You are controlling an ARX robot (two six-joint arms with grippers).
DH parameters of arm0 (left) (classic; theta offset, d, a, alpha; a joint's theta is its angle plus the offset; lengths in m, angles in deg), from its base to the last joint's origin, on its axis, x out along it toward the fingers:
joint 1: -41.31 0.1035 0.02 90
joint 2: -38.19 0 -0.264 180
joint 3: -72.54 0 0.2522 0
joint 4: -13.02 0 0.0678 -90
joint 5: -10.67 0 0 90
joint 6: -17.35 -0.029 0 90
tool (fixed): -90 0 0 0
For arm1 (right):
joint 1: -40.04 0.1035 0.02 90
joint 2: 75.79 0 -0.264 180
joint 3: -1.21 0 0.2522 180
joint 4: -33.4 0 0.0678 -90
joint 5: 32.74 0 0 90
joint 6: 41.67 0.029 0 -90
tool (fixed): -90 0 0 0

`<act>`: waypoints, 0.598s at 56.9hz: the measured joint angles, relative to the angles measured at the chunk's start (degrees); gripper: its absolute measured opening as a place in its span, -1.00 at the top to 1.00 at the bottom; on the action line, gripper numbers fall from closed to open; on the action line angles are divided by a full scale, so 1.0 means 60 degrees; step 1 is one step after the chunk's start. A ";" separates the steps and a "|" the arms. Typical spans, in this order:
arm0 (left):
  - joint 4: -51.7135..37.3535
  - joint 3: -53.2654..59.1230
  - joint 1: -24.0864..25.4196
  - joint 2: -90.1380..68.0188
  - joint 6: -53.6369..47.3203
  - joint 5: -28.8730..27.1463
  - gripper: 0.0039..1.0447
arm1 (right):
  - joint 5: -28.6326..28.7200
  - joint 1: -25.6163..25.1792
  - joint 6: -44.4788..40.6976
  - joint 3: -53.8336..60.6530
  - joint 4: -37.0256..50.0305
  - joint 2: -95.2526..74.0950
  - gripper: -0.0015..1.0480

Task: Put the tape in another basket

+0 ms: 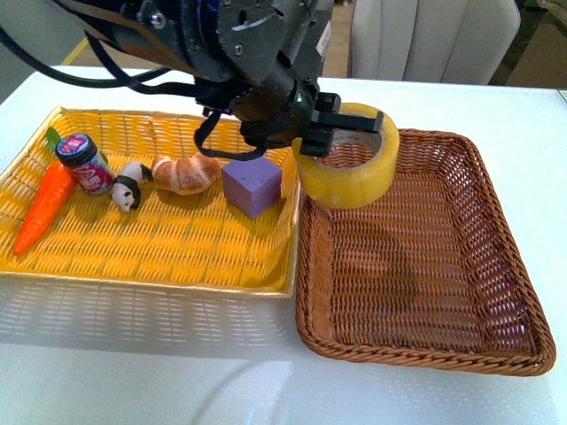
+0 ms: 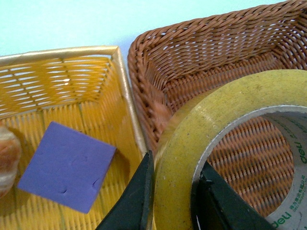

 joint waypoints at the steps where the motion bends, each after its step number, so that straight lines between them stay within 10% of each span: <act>1: 0.0022 -0.0051 -0.0018 -0.0025 0.0011 0.0000 0.70 | 0.0000 0.0000 0.0004 0.0000 0.0000 0.0000 -0.83; 34: 0.0382 -0.0765 -0.0867 -0.0816 0.0426 0.0361 0.71 | 0.0000 0.0000 0.0000 0.0000 0.0000 0.0000 -0.83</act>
